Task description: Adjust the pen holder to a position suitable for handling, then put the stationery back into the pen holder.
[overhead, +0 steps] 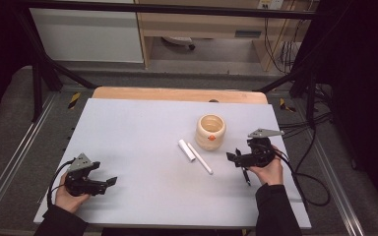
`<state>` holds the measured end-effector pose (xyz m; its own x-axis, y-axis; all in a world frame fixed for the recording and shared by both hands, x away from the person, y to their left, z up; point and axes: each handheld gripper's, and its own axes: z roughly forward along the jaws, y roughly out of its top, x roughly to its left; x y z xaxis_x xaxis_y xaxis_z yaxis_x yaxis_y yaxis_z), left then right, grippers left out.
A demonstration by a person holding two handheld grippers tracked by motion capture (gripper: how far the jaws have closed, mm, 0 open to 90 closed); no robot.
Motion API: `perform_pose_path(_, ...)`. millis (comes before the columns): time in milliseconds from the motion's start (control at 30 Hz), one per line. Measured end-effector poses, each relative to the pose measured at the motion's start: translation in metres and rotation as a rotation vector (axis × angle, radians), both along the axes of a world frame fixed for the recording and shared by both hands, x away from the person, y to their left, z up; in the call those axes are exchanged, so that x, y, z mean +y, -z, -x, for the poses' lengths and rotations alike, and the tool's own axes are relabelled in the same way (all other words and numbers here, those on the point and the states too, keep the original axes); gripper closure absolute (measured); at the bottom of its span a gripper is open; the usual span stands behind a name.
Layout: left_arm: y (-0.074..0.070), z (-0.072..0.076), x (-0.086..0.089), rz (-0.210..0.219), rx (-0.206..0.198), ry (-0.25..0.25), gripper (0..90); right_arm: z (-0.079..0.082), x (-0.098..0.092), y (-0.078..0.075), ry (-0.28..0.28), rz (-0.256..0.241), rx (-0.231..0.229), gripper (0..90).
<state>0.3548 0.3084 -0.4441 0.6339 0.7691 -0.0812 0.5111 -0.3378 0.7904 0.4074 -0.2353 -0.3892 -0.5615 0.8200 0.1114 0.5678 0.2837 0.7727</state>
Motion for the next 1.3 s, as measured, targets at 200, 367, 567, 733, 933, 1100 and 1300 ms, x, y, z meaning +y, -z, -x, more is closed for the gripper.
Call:
perform_pose_path(200,0.0,0.0,0.0,0.002,0.003,0.002,6.3,0.012,-0.01,0.018,0.018,-0.005,0.03,0.9)
perform_pose_path(367,0.0,-0.001,0.0,-0.003,0.01,0.004,6.2,0.02,-0.016,0.029,0.023,-0.001,0.042,1.1)
perform_pose_path(567,0.0,-0.001,-0.002,-0.003,0.009,0.01,6.2,0.029,-0.025,0.037,0.044,-0.001,0.056,3.5)
perform_pose_path(733,0.001,-0.002,-0.002,-0.005,0.018,0.012,6.3,0.036,-0.03,0.043,0.06,-0.002,0.068,9.4)
perform_pose_path(933,0.001,-0.002,-0.003,0.0,0.017,0.009,6.3,0.043,-0.028,0.046,0.061,0.026,0.074,22.6)
perform_pose_path(1100,-0.001,-0.001,-0.003,-0.004,0.011,0.013,6.4,0.044,-0.024,0.05,0.063,0.068,0.084,36.8)
perform_pose_path(1300,-0.001,-0.001,-0.005,-0.007,0.011,0.013,6.4,0.046,-0.023,0.052,0.091,0.103,0.076,49.9)
